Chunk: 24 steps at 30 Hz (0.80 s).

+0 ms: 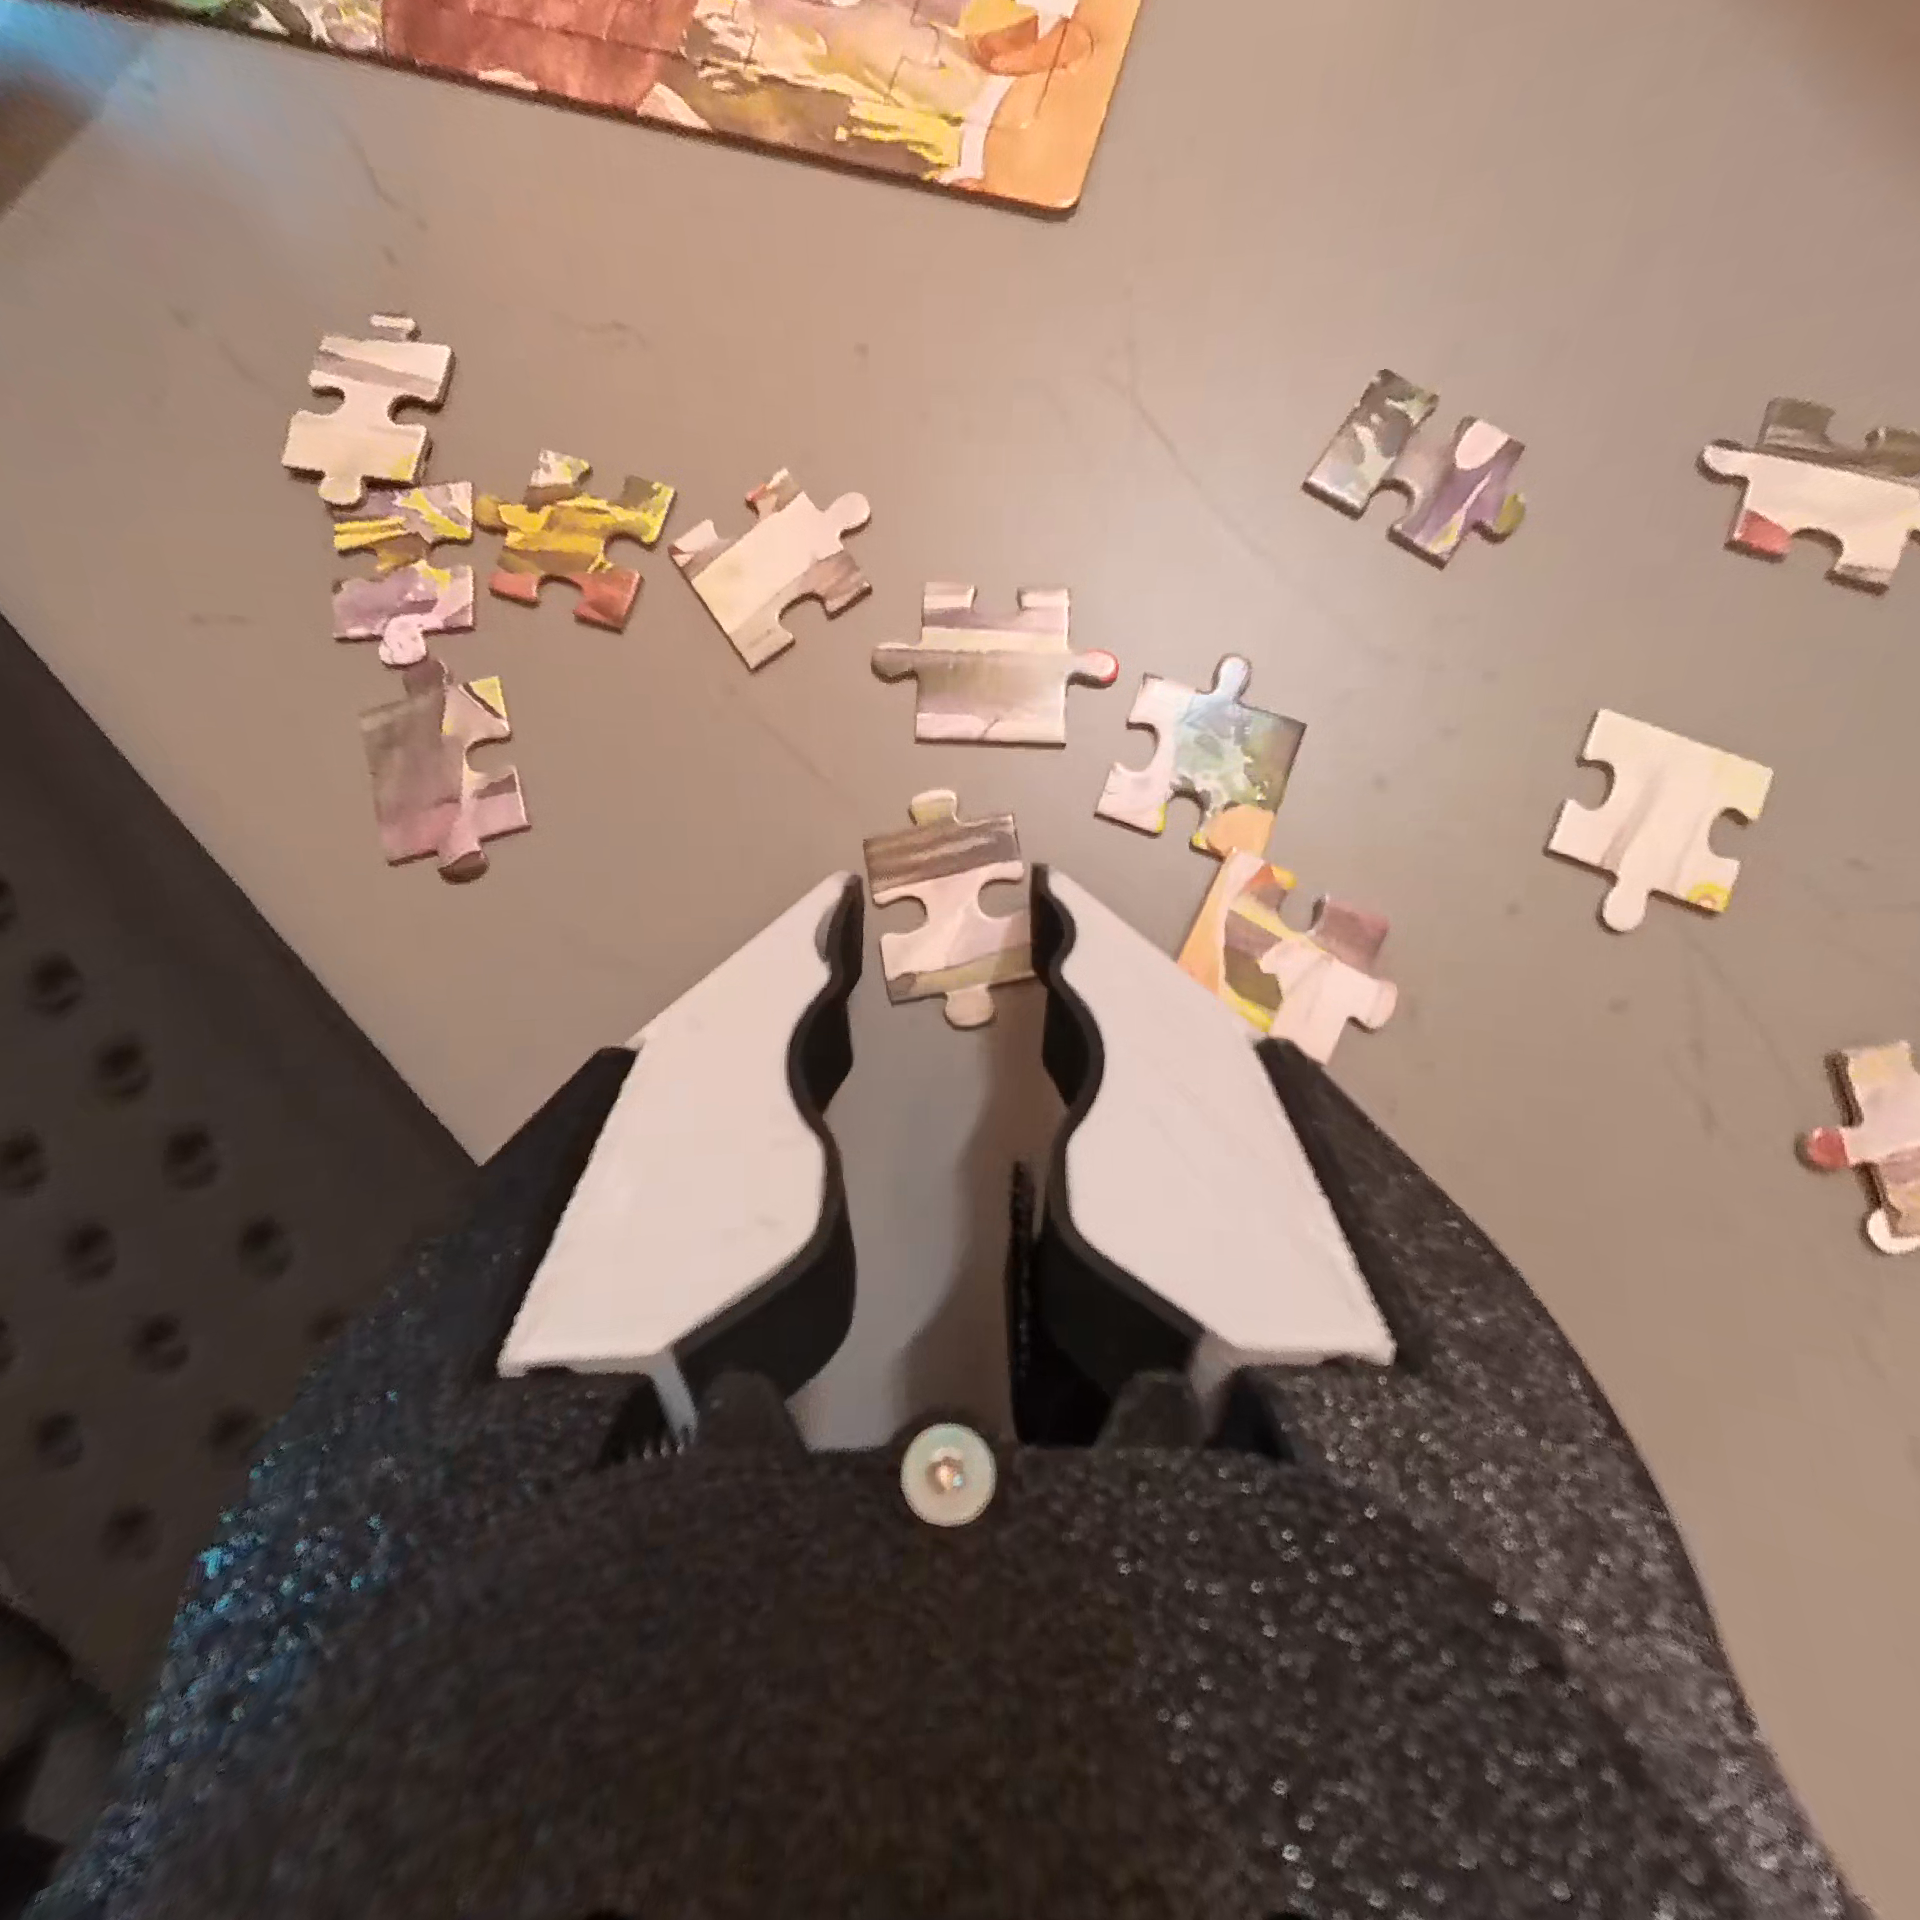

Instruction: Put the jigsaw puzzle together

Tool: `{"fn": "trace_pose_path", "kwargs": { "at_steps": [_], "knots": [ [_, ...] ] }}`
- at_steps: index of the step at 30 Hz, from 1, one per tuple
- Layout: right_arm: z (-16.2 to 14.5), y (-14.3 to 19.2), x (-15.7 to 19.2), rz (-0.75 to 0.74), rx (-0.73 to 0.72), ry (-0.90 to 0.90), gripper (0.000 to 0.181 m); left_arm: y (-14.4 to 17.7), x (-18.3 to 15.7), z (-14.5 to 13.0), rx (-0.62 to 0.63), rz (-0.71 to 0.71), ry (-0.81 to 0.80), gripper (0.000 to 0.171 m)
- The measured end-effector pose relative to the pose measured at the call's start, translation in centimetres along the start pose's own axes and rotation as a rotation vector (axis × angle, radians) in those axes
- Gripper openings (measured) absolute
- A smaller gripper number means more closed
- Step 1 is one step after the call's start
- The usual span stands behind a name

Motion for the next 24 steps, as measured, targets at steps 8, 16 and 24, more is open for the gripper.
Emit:
{"fn": "trace_pose_path", "kwargs": {
  "at_steps": [8,16,24],
  "knots": [
    [0.10,-0.53,-0.30,0.035,0.093,0.058,0.022,-0.05,-0.01,-0.07,0.004,-0.004,-0.001,0.019],
    [-0.04,-0.52,-0.95,0.065,0.087,0.060,0.012,-0.10,-0.10,-0.12,0.009,-0.009,-0.005,0.019],
    [0.28,-0.57,-0.38,0.077,0.096,0.107,0.010,-0.17,-0.07,-0.18,0.015,-0.012,-0.002,0.019]
  ]
}}
Point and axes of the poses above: each gripper's, where its closed fingertips meet, y back along the fingers, z out of its top, x = y × z across the jaws, the point moved 9 cm from there along y, back along the fingers, and after that the axes turned 10 degrees about y, right-handed, at the moved point
